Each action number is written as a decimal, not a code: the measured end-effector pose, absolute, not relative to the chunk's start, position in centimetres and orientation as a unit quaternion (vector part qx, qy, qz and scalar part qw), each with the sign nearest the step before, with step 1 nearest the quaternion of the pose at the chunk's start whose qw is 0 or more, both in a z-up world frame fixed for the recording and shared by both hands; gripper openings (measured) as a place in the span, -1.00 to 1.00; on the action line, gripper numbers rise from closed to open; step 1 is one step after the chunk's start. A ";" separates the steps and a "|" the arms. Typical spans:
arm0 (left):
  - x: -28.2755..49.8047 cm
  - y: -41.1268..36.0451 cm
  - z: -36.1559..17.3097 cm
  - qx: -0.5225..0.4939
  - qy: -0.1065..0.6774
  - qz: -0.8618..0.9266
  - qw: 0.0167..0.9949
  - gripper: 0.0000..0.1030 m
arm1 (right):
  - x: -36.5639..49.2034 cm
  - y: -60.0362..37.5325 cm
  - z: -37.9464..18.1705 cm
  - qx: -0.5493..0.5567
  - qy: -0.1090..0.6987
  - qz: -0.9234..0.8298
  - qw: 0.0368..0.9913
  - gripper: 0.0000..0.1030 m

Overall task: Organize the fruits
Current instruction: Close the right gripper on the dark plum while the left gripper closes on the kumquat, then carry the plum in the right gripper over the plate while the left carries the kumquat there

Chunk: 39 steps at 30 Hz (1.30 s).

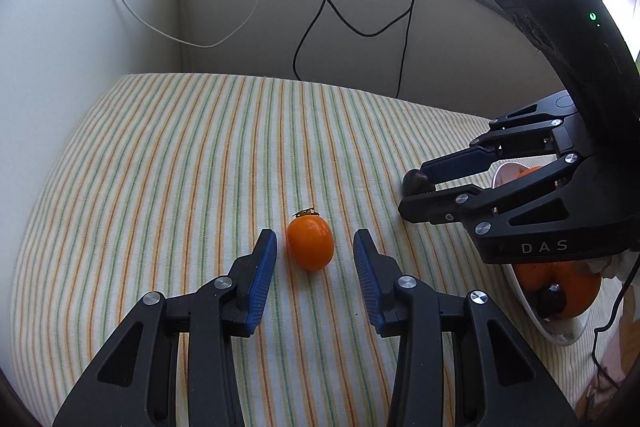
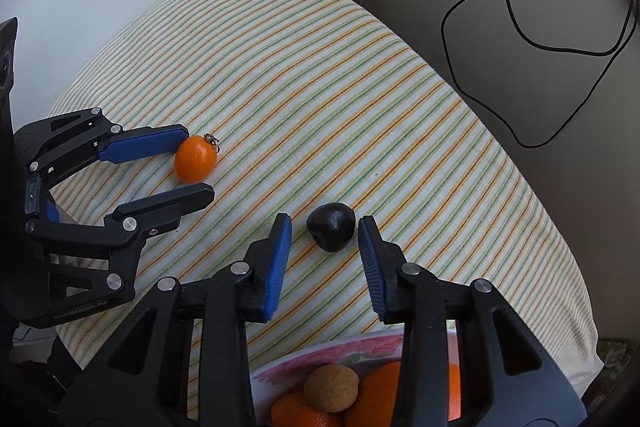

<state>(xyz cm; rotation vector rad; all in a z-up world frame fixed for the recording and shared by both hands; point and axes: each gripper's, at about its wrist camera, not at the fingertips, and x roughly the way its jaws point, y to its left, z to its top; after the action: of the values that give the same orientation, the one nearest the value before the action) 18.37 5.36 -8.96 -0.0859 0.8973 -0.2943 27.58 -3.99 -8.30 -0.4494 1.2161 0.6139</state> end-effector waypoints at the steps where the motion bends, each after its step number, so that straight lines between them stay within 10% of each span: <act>1: 18.4 5.3 -9.0 -0.041 0.433 -0.142 0.889 -0.25 | 27.6 -3.9 -8.3 -0.208 0.557 0.281 0.753 -0.30; 39: 13.9 3.6 -4.8 -0.039 0.400 -0.145 0.904 -0.56 | 24.2 -6.7 -3.1 -0.165 0.508 0.293 0.793 -0.52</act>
<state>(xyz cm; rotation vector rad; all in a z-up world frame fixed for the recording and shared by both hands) 13.95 3.62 -4.82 -0.0814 0.8267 -0.3002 24.21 -6.74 -3.11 -0.3553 1.0919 0.6307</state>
